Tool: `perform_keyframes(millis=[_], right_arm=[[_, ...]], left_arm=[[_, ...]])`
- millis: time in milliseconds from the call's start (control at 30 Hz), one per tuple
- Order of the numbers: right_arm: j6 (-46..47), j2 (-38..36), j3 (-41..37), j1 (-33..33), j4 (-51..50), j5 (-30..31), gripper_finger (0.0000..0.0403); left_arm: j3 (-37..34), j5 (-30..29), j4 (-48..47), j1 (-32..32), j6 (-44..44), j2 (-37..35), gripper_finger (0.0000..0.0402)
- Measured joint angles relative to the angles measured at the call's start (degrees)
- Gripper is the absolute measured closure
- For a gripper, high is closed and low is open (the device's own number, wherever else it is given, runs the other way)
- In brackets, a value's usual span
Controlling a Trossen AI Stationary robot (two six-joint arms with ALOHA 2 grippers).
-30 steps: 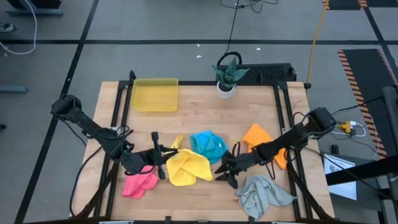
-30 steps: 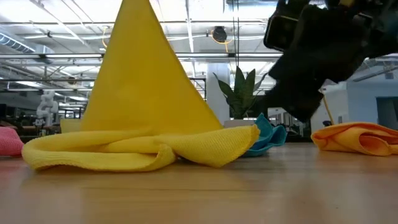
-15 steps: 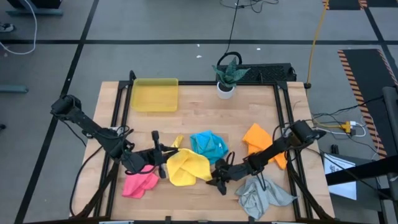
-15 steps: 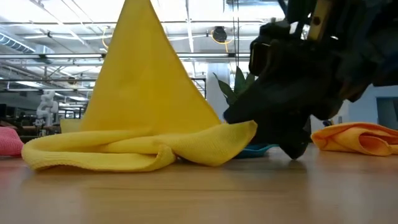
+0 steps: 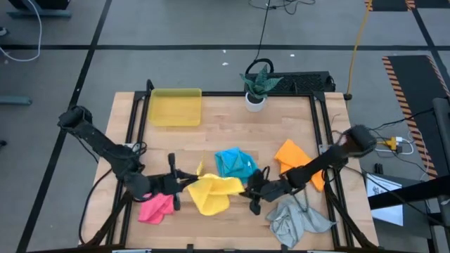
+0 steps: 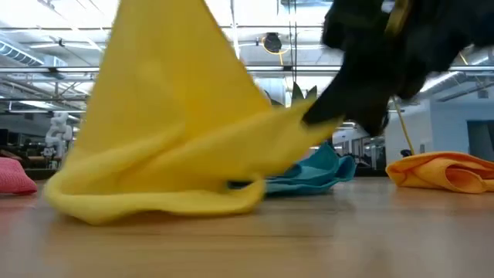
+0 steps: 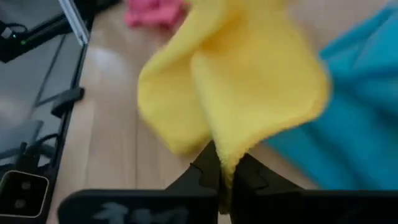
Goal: Fold microfiber towels
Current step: Fold the yellow microfiber cloth
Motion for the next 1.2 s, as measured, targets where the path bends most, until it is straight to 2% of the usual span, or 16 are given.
perform_keyframes(millis=[100,233,333,467,567,633,767,867,1000,1100,1200], right_arm=[[-4.8,-8.5,0.0,2.0,-3.9,3.1,0.0402],[-13.3,-17.2,0.0,3.9,-3.1,2.7,0.0402],[-18.8,-22.1,0.0,5.2,0.1,-1.6,0.0402],[-23.2,-26.8,0.0,7.4,4.1,-9.6,0.0402],[-24.7,-30.0,0.0,9.0,5.1,-12.3,0.0402],[-24.9,-31.8,0.0,9.7,2.9,-11.7,0.0402],[-20.9,-34.0,0.0,8.9,-7.0,-2.4,0.0403],[-16.1,-33.9,0.0,6.3,-15.6,3.0,0.0403],[-15.9,-33.9,0.0,1.5,-19.5,3.4,0.0403],[-19.7,-35.0,0.0,-1.6,-19.5,3.6,0.0403],[-25.1,-37.0,0.0,-2.3,-19.3,7.5,0.0403]], left_arm=[[2.4,0.6,0.5,-2.8,1.2,-1.2,0.0388],[7.1,4.8,-0.5,-6.3,2.3,-1.1,0.0397],[10.7,6.6,-1.8,-8.6,2.4,-1.1,0.0392],[13.6,4.9,-2.5,-11.8,4.1,-0.9,0.0392],[14.1,-1.0,-2.3,-13.6,6.5,-0.9,0.0397],[14.1,-7.9,-3.2,-14.1,6.9,-0.9,0.0394],[13.5,-20.7,-10.4,-12.9,2.7,-0.7,0.0392],[12.6,-23.8,-18.7,-10.8,-4.6,-0.3,0.0397],[12.5,-24.6,-24.9,-6.9,-9.7,-0.3,0.0390],[12.5,-29.3,-25.1,-4.0,-7.6,-0.3,0.0396],[12.5,-35.8,-24.8,-2.7,-2.7,-0.4,0.0396]])
